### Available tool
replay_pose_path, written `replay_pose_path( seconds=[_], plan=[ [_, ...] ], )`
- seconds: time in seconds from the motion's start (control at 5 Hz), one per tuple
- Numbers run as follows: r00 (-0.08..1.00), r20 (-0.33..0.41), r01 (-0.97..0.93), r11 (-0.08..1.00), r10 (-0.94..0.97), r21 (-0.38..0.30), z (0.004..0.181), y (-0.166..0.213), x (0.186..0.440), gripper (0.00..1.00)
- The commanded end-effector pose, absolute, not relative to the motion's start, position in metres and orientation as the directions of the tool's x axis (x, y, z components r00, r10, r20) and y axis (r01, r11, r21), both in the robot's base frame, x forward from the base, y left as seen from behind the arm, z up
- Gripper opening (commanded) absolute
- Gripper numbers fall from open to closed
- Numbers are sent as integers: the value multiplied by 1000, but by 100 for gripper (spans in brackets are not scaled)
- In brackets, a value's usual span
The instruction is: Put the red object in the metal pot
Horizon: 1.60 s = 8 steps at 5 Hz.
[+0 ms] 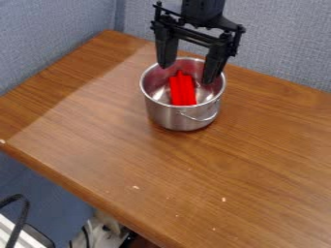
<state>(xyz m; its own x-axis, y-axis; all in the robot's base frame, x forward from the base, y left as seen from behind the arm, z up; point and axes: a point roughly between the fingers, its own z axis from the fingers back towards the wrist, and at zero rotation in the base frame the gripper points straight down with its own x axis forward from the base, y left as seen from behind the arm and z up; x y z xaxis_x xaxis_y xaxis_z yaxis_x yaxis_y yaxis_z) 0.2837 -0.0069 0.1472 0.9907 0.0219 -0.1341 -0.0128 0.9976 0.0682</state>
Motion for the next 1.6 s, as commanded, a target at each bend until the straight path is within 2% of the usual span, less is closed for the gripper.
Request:
replay_pose_path(
  seconds=[0.0,1.0,1.4],
  plan=[
    [997,-72,-3,997,9,76,165,-9,284,100],
    [994,-109,12,995,0,102,153,-10,283,100],
    [995,-102,7,994,5,111,156,-3,283,100]
  ],
)
